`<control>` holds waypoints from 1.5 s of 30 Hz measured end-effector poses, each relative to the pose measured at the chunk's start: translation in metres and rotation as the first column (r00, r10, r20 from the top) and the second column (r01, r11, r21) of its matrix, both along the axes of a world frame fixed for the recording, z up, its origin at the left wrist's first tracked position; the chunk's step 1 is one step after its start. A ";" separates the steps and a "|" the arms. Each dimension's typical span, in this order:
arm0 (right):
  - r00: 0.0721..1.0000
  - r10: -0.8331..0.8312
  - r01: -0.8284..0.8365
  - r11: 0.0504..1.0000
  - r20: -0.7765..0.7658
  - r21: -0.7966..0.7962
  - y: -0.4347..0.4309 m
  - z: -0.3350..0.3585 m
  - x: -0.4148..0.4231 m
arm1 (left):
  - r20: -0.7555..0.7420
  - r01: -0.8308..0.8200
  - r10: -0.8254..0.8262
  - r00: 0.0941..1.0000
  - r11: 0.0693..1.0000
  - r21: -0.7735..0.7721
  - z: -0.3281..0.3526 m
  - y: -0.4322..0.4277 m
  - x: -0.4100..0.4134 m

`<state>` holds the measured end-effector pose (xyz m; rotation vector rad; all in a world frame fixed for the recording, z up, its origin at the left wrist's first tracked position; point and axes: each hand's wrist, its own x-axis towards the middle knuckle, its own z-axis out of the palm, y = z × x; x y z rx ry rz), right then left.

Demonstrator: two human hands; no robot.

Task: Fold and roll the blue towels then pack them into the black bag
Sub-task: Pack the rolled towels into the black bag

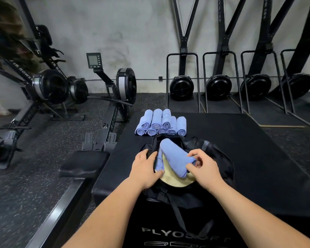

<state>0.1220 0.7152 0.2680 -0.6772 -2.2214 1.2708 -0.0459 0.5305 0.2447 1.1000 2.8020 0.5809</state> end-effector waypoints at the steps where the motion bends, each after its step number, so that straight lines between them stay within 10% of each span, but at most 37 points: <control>1: 1.000 0.001 -0.002 1.000 0.028 0.021 -0.001 -0.002 0.004 | -0.003 0.001 -0.001 1.000 1.000 -0.008 0.000 0.000 0.001; 13: 0.916 -0.026 -0.091 0.959 0.400 0.270 -0.021 -0.025 -0.044 | -0.014 0.026 -0.026 1.000 0.999 -0.036 0.003 0.004 0.002; 38: 0.923 0.208 -0.149 0.969 0.323 -0.197 -0.011 -0.044 -0.096 | 0.154 0.056 -0.064 0.986 0.997 0.056 0.019 0.010 -0.012; 45: 0.881 0.223 -0.259 0.965 0.416 0.031 -0.011 -0.045 -0.097 | 0.139 0.049 -0.061 0.988 0.995 0.089 0.018 0.011 -0.019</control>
